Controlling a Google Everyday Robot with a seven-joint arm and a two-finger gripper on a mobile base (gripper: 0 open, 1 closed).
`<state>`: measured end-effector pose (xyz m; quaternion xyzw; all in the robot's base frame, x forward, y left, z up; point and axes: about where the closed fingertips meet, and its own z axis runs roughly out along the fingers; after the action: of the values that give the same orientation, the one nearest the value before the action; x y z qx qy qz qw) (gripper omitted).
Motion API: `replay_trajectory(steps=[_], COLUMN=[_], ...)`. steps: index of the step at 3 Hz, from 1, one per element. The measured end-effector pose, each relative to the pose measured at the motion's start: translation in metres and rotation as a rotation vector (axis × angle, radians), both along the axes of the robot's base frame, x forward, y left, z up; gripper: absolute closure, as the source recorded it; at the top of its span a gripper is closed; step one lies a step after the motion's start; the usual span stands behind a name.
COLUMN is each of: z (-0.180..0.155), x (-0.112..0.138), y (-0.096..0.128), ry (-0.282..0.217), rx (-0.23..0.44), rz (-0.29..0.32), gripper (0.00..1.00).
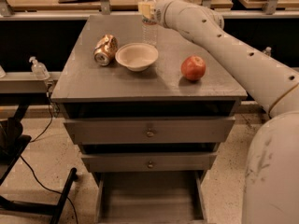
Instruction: Place water bottle into bottom drawer
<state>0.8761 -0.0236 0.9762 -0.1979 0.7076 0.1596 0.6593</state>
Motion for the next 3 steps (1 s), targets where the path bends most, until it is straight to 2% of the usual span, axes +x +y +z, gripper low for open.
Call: replay_trajectory(steps=[1,2,3], z=[0.028,0.065,0.087], x=[-0.001,-0.018,-0.05], y=[-0.039,-0.13,-0.105], ry=[-0.079,-0.167,-0.214], rx=[0.075,0.13,0.107], rz=[-0.025,-0.055,0.058], gripper=[1.0,1.0,1.0])
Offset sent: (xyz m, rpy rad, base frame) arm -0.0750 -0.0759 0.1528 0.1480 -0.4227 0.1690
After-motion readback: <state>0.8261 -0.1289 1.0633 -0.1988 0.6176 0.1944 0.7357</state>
